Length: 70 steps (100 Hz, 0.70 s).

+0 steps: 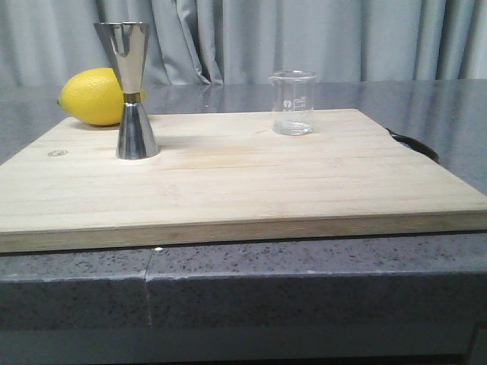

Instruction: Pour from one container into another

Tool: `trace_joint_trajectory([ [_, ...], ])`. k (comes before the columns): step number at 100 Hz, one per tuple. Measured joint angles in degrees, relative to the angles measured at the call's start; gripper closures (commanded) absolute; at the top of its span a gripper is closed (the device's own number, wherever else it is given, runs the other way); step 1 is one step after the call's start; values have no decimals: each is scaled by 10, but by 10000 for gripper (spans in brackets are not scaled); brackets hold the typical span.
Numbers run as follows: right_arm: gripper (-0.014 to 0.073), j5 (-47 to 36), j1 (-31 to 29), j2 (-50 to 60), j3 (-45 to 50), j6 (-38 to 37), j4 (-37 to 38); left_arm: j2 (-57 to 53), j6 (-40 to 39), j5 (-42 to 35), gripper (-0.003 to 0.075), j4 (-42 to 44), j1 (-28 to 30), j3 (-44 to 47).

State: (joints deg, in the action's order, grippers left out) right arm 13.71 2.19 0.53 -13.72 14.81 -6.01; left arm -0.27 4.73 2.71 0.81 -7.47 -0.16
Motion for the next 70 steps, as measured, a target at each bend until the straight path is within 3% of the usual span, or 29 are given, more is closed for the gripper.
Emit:
trace_joint_trajectory([
  [70, 656, -1, 0, 0, 0, 0, 0, 0, -19, -2, 740, 23, 0, 0],
])
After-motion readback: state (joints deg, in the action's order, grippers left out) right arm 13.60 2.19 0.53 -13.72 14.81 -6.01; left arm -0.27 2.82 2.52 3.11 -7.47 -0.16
